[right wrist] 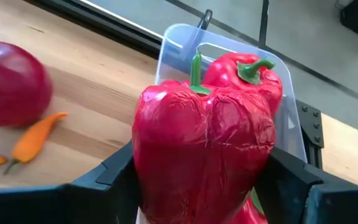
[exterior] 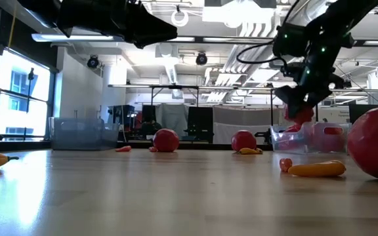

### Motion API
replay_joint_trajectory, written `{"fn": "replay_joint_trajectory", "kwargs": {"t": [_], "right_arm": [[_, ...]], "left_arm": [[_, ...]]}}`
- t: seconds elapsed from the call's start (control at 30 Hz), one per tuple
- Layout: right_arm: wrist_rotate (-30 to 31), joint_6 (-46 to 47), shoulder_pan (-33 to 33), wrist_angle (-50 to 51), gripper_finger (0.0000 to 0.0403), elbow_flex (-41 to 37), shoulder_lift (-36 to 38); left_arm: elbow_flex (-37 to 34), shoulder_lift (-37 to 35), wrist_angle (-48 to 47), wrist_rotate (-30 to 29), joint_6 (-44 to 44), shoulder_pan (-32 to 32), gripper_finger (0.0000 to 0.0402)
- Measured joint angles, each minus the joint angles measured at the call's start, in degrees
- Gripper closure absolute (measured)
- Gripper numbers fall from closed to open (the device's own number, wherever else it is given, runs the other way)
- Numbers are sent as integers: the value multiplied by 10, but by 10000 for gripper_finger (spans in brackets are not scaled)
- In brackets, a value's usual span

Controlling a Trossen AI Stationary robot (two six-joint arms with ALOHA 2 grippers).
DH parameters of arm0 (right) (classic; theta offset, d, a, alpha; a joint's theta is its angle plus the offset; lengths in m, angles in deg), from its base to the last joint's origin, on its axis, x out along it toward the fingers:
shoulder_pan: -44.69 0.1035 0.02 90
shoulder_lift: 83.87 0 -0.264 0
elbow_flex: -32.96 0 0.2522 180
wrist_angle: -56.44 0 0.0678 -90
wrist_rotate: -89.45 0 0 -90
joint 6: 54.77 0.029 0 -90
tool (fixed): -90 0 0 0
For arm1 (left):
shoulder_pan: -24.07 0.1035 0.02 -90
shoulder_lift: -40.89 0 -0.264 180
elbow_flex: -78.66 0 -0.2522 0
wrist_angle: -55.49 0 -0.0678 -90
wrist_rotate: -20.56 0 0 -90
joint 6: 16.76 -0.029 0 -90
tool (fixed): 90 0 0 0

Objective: Sort produce into baskets
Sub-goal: Put the red bell pepper into the transparent bin

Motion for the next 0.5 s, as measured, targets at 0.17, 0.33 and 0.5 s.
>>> {"fn": "replay_joint_trajectory", "kwargs": {"t": [0.17,0.33,0.5], "right_arm": [[-22,-16,-27,-37,149,-17,0],[-28,-18,-37,-37,125,-17,0],[-30,-18,-35,-37,106,-17,0]], "left_arm": [[0,0,0,0,0,0,273],[0,0,0,0,1,0,273],[0,0,0,0,1,0,273]]}}
